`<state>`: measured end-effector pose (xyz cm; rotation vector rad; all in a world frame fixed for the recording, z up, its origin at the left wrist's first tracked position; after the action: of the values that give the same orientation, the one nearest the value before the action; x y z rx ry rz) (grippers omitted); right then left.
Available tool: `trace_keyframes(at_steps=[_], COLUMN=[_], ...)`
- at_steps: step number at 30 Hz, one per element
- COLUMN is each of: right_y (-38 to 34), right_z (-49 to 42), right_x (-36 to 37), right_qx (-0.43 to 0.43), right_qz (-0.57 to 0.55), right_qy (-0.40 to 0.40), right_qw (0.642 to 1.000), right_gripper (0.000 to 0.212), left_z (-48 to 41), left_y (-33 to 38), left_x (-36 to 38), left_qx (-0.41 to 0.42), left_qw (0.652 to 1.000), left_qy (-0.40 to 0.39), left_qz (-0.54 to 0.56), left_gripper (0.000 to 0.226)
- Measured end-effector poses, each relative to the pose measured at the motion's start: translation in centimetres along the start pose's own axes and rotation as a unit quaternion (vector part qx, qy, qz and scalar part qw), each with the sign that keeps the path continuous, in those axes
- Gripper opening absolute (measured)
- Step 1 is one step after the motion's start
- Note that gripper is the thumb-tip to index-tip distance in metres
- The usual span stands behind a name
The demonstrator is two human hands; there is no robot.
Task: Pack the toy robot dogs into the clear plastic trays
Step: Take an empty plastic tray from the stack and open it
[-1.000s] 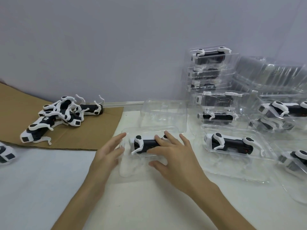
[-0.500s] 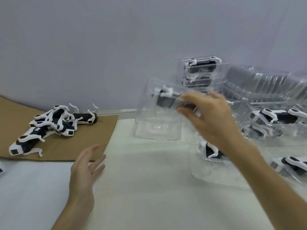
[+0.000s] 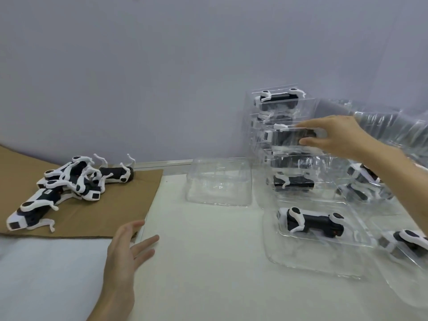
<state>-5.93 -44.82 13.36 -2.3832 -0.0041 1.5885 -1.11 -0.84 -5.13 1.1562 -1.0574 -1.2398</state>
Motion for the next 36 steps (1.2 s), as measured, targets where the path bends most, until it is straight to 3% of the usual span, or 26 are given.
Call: trace_keyframes(at_steps=[9, 11, 14, 15, 17, 20, 22, 24, 27, 31, 36], right_y=[-1.9, -3.9, -8.5, -10.4, -13.9, -15.6, -15.0, -14.8, -16.3, -19.5, -21.3], right_z=[1.2, 1.6, 3.3, 3.7, 3.5, 2.4, 1.8, 1.6, 2.4, 6.7, 12.1], right_x=[0.0, 0.0, 1.0, 2.2, 6.3, 13.8, 16.9, 18.0, 17.5, 15.5, 16.1], right_qx=[-0.034, -0.075, -0.168, -0.193, -0.199, -0.086, -0.005, 0.014, -0.029, -0.077, -0.110], right_qz=[-0.098, -0.127, -0.172, -0.182, -0.192, -0.100, -0.037, -0.014, -0.096, -0.299, -0.391], right_qy=[0.071, 0.123, 0.250, 0.250, 0.137, -0.047, -0.093, -0.076, -0.015, 0.045, 0.025], right_qw=[0.992, 0.981, 0.938, 0.931, 0.951, 0.990, 0.995, 0.997, 0.995, 0.950, 0.914], right_gripper=[0.054, 0.045, 0.022, 0.020, 0.023, 0.050, 0.058, 0.043, 0.024, 0.022, 0.022], left_z=[-0.1, 0.0, 0.0, 0.0, 0.1, 0.4, 0.6, 0.7, 1.0, 1.8, 2.3], left_y=[0.0, 0.1, 0.1, 0.1, 0.3, 0.6, 0.7, 0.8, 0.8, 1.2, 2.0], left_x=[0.1, 0.2, 0.3, 0.4, 0.4, 0.6, 0.7, 0.9, 1.3, 2.0, 2.2], left_qx=[-0.010, -0.006, 0.006, 0.011, 0.021, 0.025, 0.017, 0.005, -0.012, 0.027, 0.105], left_qw=[1.000, 1.000, 0.999, 0.998, 0.996, 0.994, 0.994, 0.993, 0.989, 0.989, 0.985], left_qy=[0.014, 0.012, -0.001, -0.007, -0.023, -0.050, -0.068, -0.095, -0.139, -0.142, -0.136], left_qz=[-0.014, -0.023, -0.049, -0.059, -0.081, -0.096, -0.089, -0.071, -0.043, -0.040, -0.033], left_gripper=[0.032, 0.032, 0.030, 0.030, 0.030, 0.032, 0.031, 0.028, 0.020, 0.021, 0.014])
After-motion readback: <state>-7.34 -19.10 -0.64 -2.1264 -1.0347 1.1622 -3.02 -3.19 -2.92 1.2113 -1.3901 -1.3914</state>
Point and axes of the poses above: each hand's wrist, its own z-axis away from the middle knuckle, its own x-axis out of the palm, y = z × x, the point moved 5 cm from there along -z, towards the middle knuckle, and after that the axes turned 9 degrees about -z, right-handed, at the moved point
